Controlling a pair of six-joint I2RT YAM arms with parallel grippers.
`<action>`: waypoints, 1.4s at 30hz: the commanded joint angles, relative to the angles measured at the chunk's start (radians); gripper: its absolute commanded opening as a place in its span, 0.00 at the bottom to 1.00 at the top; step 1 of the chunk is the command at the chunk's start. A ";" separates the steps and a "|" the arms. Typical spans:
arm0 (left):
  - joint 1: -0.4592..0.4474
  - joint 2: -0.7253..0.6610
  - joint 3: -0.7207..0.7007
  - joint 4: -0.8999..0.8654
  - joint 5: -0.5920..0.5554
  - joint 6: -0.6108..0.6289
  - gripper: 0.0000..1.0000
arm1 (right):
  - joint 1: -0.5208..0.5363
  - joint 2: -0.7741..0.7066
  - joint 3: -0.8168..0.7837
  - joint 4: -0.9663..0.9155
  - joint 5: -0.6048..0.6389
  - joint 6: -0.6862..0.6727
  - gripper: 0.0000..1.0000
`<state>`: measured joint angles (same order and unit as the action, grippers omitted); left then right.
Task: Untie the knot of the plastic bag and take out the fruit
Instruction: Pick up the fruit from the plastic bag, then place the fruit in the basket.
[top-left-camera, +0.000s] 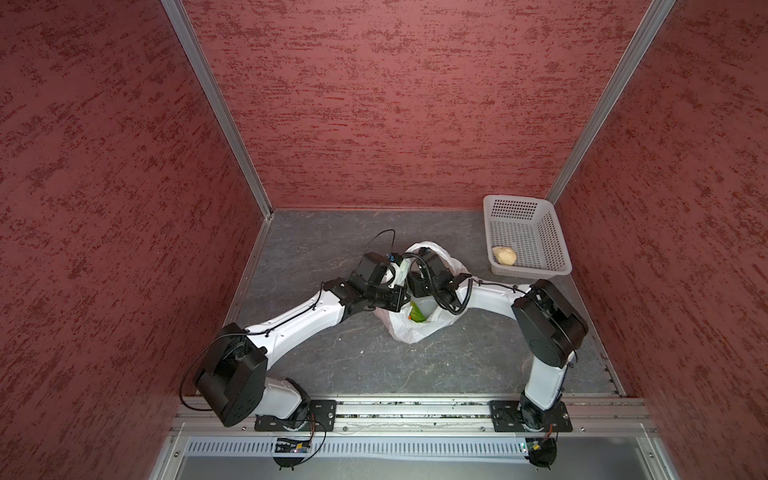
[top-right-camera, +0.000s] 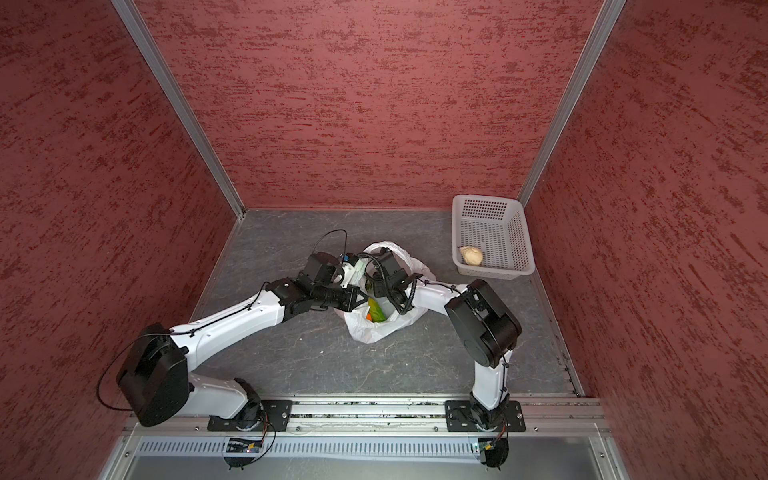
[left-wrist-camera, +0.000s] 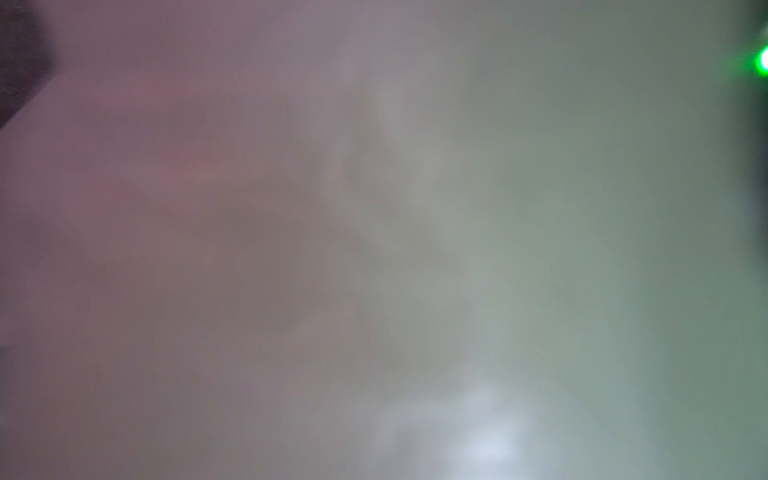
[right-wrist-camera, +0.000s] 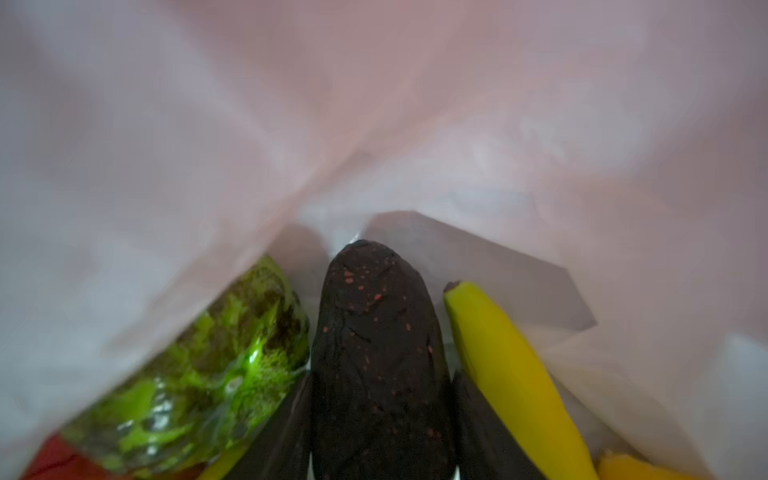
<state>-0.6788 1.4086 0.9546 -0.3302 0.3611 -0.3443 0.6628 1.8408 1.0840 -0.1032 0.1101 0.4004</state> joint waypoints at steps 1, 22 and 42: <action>-0.002 0.002 -0.011 0.010 -0.007 0.001 0.00 | -0.003 -0.055 -0.015 -0.015 -0.022 0.012 0.39; 0.018 0.014 0.022 0.020 -0.002 -0.021 0.00 | 0.018 -0.347 -0.078 -0.200 -0.108 0.093 0.32; 0.038 0.019 0.023 0.002 0.016 -0.012 0.00 | -0.121 -0.543 0.263 -0.659 -0.124 0.033 0.35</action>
<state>-0.6445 1.4223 0.9688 -0.3298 0.3660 -0.3622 0.6075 1.3155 1.3251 -0.6876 -0.0269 0.4538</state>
